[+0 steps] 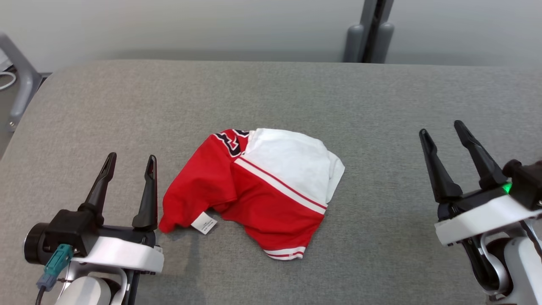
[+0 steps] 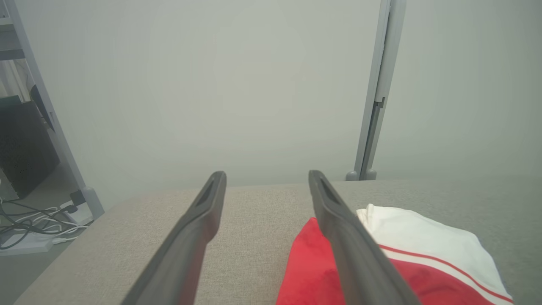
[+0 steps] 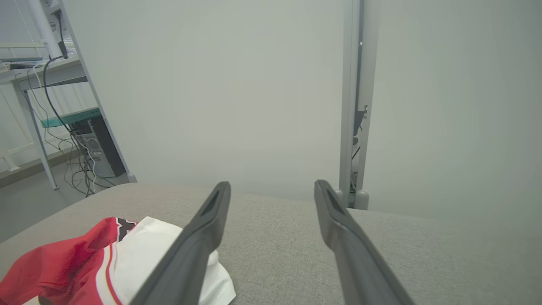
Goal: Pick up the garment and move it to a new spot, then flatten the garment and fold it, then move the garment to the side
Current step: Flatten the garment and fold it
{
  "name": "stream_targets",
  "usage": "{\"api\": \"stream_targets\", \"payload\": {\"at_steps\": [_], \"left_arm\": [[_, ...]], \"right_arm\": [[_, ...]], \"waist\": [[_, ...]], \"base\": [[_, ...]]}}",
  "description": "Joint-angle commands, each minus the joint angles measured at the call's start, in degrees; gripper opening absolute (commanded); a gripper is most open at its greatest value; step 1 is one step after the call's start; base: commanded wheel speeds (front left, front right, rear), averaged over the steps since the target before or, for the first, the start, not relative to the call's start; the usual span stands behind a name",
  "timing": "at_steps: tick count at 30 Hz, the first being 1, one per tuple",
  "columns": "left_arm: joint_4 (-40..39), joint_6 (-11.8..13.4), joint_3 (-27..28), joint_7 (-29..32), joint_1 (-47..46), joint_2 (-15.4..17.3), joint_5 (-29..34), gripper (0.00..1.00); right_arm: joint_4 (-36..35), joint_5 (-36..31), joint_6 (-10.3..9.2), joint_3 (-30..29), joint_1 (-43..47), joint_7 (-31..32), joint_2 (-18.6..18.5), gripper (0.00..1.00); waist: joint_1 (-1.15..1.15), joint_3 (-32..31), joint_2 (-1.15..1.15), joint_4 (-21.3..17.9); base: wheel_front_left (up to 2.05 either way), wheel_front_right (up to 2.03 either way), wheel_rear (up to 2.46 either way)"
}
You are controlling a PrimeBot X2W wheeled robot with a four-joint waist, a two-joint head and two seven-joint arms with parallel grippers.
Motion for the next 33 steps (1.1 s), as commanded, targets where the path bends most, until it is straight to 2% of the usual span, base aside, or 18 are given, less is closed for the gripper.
{"api": "stream_targets", "payload": {"at_steps": [1, 7, 14, 22, 33], "left_arm": [[-0.11, 0.29, 0.35, 0.0, 0.67, 0.44, -0.22, 1.0], [-1.07, 1.31, 0.51, 0.73, 2.24, 1.23, -0.28, 1.0], [-1.96, 1.81, 0.35, 1.93, 4.8, 2.33, -0.6, 1.0], [-2.82, 2.65, 0.54, 3.24, 6.93, 3.6, -1.03, 1.0], [-3.35, 3.12, 0.01, 3.96, 7.19, 3.8, -1.15, 1.0]], "right_arm": [[-0.8, -0.51, 0.01, -0.54, 0.93, 0.18, 0.13, 1.0], [-7.18, -4.81, 0.01, -5.82, 7.6, 3.96, 3.96, 1.0], [-9.2, -5.93, 0.01, -8.98, 14.96, 6.25, 6.55, 1.0], [-10.89, -6.41, 0.01, -9.57, 19.13, 7.91, 7.74, 1.0], [-11.87, -6.82, 0.01, -9.78, 19.3, 8.54, 7.91, 1.0]], "waist": [[0.0, -1.02, 0.0, -1.09], [0.0, -3.41, 0.0, -3.3], [0.0, -6.35, 0.0, -4.67], [0.0, -8.33, 0.0, -5.14], [0.0, -8.3, 0.0, -4.51]], "base": [[0.0, 0.0, 0.0], [0.0, 0.0, 0.0], [0.0, 0.0, 0.0], [0.0, 0.0, 0.0], [0.0, 0.0, 0.0]]}}
